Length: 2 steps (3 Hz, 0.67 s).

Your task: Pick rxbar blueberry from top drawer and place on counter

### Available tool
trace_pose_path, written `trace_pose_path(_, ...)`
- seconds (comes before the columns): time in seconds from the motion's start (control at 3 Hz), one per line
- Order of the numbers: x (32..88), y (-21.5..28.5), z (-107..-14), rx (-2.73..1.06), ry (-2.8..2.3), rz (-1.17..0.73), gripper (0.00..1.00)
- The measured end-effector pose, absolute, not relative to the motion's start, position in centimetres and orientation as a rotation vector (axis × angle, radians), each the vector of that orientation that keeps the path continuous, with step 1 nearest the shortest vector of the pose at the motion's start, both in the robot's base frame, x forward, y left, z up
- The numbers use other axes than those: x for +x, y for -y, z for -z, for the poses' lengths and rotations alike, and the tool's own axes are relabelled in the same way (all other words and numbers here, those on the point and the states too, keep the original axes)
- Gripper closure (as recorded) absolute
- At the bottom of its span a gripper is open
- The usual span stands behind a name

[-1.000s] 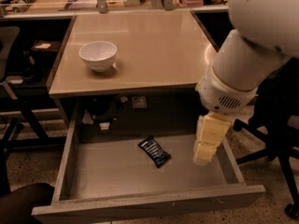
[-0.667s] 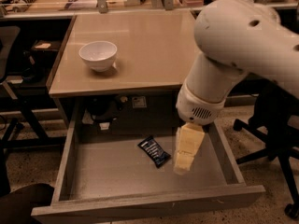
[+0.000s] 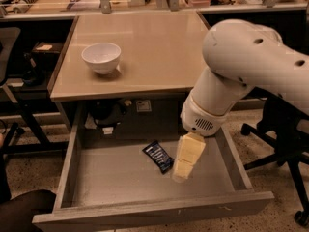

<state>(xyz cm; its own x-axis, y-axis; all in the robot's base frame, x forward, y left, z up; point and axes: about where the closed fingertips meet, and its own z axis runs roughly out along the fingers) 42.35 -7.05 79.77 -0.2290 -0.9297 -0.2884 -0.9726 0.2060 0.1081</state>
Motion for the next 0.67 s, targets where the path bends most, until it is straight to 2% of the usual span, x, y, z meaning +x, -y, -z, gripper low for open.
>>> trace_pose_path(0.67, 46.7, 7.0, -73.5, -1.447, -2.402, -0.588, 0.0)
